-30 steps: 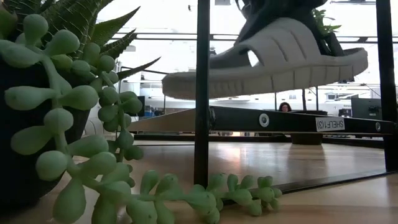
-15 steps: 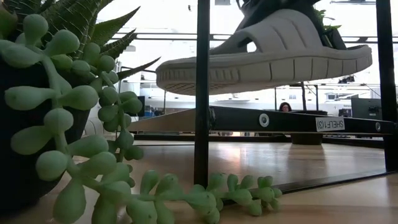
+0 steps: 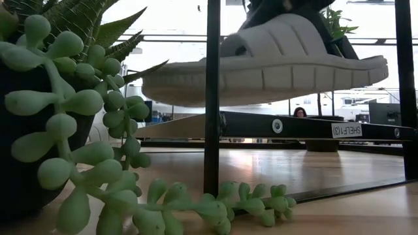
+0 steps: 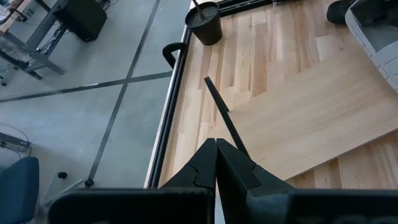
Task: Pick and place slides into the shelf
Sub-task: Put the right grey slipper on the shelf
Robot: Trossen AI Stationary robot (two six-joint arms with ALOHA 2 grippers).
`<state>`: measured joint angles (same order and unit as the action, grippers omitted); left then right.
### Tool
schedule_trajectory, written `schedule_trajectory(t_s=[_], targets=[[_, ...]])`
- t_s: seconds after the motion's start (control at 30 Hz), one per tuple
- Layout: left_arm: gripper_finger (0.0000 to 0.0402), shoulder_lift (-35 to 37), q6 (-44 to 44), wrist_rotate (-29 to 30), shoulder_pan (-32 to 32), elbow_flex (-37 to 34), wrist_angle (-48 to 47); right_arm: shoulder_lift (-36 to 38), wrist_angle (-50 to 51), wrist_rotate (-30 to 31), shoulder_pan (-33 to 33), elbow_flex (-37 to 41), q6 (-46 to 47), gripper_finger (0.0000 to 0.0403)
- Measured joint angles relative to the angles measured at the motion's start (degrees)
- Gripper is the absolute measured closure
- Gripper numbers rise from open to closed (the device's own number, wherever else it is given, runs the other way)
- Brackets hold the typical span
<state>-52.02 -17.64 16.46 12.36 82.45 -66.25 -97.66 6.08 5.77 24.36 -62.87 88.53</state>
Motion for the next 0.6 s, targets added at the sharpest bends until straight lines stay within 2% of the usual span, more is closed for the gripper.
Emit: schedule_trajectory(t_s=[0.6], targets=[[0.0401, 0.0, -0.5, 0.0, 0.0, 0.0, 0.0, -1.1, -1.1, -1.9, 0.2, 0.0, 0.0, 0.0401]])
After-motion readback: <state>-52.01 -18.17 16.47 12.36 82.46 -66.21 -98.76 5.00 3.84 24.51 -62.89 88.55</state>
